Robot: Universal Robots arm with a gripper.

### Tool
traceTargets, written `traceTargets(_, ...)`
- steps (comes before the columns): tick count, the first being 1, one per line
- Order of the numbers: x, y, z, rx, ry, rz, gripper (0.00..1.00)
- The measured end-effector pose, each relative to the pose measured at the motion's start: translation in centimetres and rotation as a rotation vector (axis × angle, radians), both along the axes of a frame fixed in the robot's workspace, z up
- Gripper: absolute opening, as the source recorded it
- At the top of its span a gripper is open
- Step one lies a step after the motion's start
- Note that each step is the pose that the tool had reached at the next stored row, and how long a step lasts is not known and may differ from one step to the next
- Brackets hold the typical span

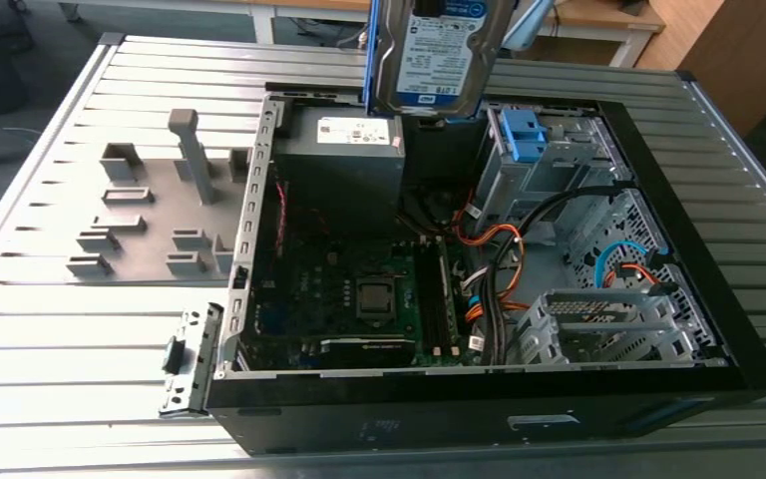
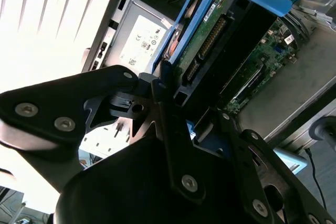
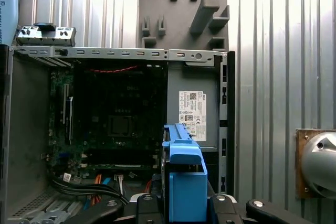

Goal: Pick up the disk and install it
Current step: 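Pick up the disk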

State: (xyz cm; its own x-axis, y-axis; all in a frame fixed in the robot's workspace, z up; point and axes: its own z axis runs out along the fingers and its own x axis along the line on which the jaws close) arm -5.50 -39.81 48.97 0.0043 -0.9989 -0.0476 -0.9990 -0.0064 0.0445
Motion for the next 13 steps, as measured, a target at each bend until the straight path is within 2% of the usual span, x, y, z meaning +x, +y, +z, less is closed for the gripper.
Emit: traceTargets(13,0.00,-0.77,-0.01,0.0000,0.0000,0.000,0.36)
